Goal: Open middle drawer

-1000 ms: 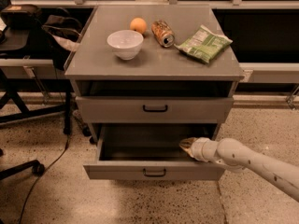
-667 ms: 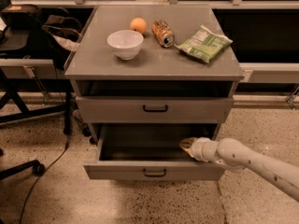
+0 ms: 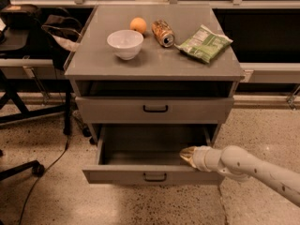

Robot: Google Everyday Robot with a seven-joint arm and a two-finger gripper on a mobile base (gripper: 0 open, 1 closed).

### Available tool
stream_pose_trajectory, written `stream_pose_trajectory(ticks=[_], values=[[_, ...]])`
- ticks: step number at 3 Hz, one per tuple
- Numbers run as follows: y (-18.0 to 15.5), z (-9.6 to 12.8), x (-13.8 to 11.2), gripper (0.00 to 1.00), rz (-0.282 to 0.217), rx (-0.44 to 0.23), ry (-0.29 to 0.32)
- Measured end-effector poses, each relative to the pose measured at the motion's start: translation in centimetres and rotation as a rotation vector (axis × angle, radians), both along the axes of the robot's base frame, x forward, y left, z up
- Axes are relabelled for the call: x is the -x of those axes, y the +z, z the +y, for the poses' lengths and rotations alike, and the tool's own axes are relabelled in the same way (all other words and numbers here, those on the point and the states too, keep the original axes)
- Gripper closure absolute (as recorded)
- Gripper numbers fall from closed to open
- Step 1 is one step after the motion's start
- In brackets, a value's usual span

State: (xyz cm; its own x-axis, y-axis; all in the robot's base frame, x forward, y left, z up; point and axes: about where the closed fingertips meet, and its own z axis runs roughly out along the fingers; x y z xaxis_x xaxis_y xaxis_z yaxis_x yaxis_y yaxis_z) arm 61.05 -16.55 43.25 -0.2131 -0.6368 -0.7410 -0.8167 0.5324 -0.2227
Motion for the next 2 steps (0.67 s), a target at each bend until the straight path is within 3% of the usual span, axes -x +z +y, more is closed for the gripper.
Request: stream_pose_trajectory(ticks=[2], values=[[0.7,0.1,6.9,1.0,-0.007,-0.066,-0.027]])
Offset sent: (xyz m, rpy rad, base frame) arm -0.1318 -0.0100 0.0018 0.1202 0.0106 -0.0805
